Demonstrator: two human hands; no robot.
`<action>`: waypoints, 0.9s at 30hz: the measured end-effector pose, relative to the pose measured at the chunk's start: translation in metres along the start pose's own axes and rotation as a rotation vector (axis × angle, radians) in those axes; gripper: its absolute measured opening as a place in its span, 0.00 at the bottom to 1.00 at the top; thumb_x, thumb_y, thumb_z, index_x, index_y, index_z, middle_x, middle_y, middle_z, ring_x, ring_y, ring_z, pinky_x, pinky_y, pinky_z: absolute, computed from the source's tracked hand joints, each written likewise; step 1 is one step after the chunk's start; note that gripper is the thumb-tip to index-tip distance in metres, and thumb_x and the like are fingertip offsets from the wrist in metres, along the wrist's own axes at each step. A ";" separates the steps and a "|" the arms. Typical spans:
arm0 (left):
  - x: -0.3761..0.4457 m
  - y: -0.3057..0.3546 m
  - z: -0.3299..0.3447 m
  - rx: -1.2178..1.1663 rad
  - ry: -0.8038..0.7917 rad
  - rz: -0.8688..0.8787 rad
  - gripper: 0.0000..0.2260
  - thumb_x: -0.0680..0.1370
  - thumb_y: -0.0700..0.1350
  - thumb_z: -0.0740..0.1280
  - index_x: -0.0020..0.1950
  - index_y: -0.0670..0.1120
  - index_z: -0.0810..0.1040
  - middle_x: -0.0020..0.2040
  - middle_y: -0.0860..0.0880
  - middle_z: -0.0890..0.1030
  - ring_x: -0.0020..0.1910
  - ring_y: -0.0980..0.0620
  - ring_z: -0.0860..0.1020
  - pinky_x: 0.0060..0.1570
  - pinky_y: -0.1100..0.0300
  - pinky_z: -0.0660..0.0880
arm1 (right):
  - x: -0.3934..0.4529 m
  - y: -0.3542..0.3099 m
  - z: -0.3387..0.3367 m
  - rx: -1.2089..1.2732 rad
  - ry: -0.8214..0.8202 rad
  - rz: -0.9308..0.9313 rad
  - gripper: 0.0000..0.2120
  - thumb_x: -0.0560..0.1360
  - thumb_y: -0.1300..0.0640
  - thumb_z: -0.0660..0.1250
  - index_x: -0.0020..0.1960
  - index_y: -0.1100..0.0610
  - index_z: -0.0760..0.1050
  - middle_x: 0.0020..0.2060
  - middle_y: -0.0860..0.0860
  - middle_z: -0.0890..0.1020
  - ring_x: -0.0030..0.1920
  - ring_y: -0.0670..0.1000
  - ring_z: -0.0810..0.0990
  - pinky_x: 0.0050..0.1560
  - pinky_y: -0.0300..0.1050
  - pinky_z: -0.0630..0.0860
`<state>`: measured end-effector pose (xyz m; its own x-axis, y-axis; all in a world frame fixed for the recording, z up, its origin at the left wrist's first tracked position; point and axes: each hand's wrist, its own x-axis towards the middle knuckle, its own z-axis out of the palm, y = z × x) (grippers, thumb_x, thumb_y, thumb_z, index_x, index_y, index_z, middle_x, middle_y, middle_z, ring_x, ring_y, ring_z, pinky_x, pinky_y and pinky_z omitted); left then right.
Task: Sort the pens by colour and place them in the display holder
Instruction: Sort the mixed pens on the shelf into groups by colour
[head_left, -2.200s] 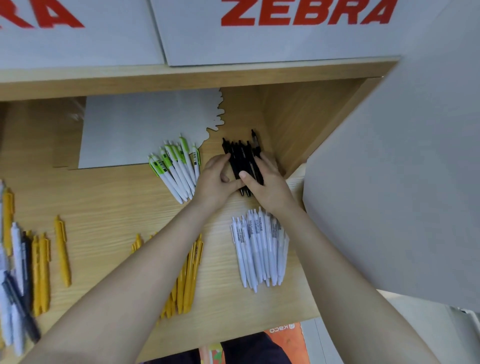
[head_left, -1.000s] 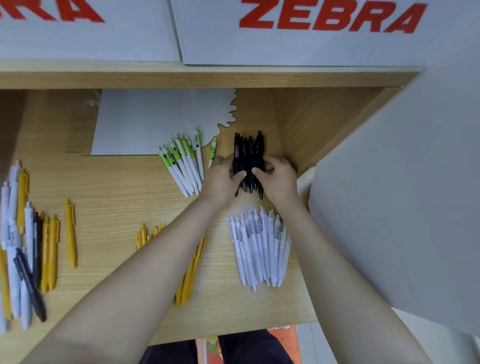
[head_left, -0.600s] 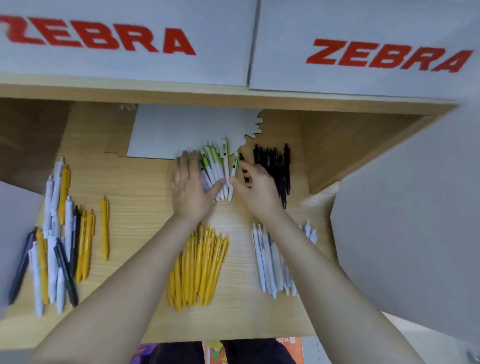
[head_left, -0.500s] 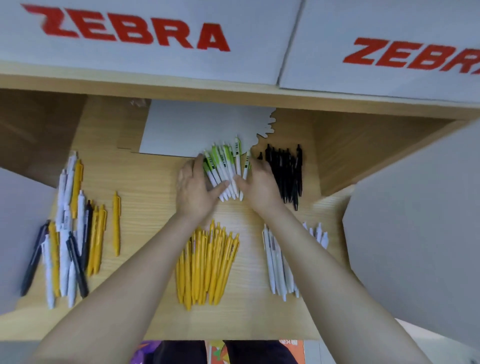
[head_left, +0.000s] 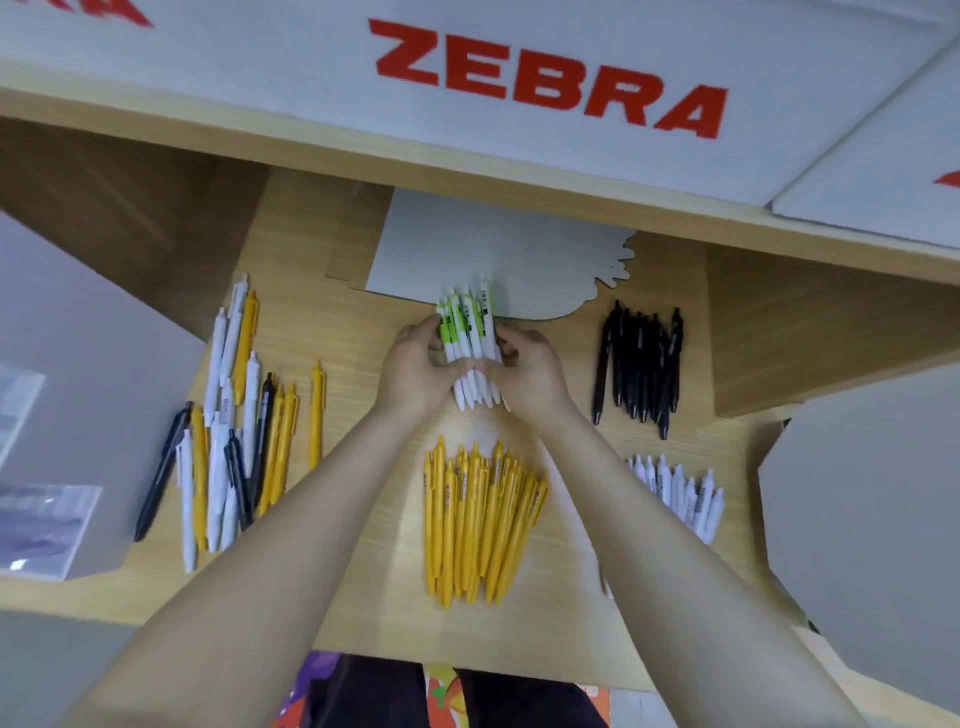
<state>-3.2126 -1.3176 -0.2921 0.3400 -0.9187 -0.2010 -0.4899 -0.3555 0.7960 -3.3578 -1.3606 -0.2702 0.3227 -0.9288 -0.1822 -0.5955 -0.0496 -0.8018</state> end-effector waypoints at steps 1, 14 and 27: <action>-0.001 -0.004 -0.007 -0.002 0.008 -0.011 0.26 0.72 0.46 0.76 0.69 0.47 0.75 0.52 0.48 0.74 0.51 0.54 0.73 0.43 0.66 0.64 | 0.000 -0.003 0.007 -0.001 -0.001 -0.009 0.14 0.74 0.62 0.71 0.59 0.58 0.80 0.40 0.38 0.71 0.48 0.48 0.72 0.41 0.30 0.67; -0.013 -0.020 -0.032 -0.070 -0.108 -0.071 0.30 0.75 0.43 0.75 0.75 0.46 0.70 0.65 0.46 0.75 0.59 0.48 0.76 0.54 0.64 0.69 | -0.001 -0.004 0.019 -0.087 -0.054 0.138 0.16 0.75 0.57 0.71 0.63 0.54 0.79 0.42 0.50 0.73 0.44 0.48 0.70 0.34 0.26 0.63; -0.152 -0.104 -0.131 0.304 0.285 -0.176 0.31 0.74 0.55 0.73 0.72 0.43 0.71 0.72 0.42 0.70 0.72 0.41 0.66 0.70 0.43 0.65 | -0.064 -0.095 0.103 -0.033 -0.256 0.233 0.21 0.75 0.48 0.71 0.63 0.60 0.78 0.57 0.54 0.81 0.55 0.52 0.79 0.59 0.43 0.74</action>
<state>-3.1082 -1.1186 -0.2692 0.6259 -0.7708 -0.1187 -0.6040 -0.5754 0.5514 -3.2457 -1.2584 -0.2410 0.3469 -0.7943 -0.4988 -0.6968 0.1378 -0.7039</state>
